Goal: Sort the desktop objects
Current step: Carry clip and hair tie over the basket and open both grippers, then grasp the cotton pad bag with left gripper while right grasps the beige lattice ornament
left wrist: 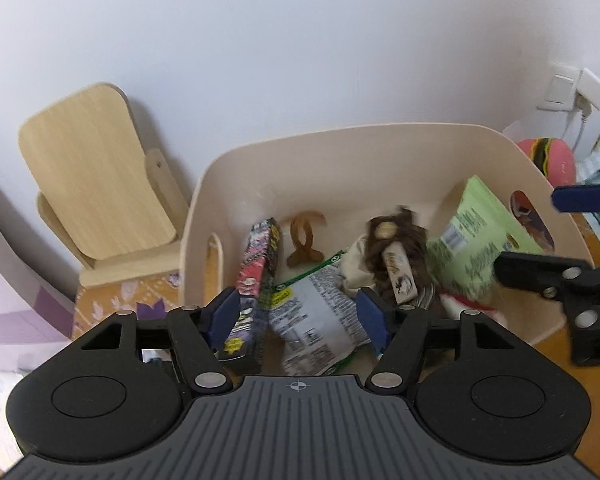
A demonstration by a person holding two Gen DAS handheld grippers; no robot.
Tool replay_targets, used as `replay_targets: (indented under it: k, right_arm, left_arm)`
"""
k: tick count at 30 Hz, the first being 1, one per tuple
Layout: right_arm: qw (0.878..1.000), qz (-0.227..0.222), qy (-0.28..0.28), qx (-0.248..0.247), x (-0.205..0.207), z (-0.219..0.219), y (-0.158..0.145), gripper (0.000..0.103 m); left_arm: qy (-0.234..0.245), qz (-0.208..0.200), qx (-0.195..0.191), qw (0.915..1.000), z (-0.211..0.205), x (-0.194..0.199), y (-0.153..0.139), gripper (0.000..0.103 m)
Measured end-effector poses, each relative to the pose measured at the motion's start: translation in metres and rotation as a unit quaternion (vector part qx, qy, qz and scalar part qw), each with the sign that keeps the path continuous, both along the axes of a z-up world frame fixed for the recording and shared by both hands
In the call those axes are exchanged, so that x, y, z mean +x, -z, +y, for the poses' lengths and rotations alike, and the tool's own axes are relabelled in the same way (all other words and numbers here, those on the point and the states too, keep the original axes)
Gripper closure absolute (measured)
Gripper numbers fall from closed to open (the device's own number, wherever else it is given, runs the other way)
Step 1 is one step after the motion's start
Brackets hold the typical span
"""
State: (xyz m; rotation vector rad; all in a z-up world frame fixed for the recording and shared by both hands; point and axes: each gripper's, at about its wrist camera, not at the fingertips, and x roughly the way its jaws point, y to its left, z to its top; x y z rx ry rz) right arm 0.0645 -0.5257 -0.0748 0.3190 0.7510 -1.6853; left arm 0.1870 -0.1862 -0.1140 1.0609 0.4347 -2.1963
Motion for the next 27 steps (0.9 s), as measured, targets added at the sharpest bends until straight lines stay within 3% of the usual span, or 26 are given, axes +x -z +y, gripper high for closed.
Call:
replay_targets:
  k: [4, 11, 18, 27]
  right_arm:
    - [1.0, -0.007, 0.0, -0.007, 0.0, 0.02, -0.005, 0.014]
    - [0.999, -0.032, 0.009, -0.008, -0.003, 0.057, -0.003, 0.009]
    - [0.998, -0.058, 0.023, 0.012, -0.001, 0.082, 0.023, 0.007]
    - [0.994, -0.069, 0.035, 0.075, 0.006, 0.071, 0.069, 0.007]
  left_arm:
    - [0.025, -0.003, -0.025, 0.9994, 0.008, 0.019, -0.008, 0.036]
    - [0.052, -0.007, -0.034, 0.998, 0.02, 0.057, -0.012, 0.036]
    - [0.078, -0.019, -0.018, 0.9966, 0.032, 0.086, 0.005, 0.036]
    - [0.141, -0.072, -0.001, 0.9874, 0.046, 0.09, 0.051, 0.036]
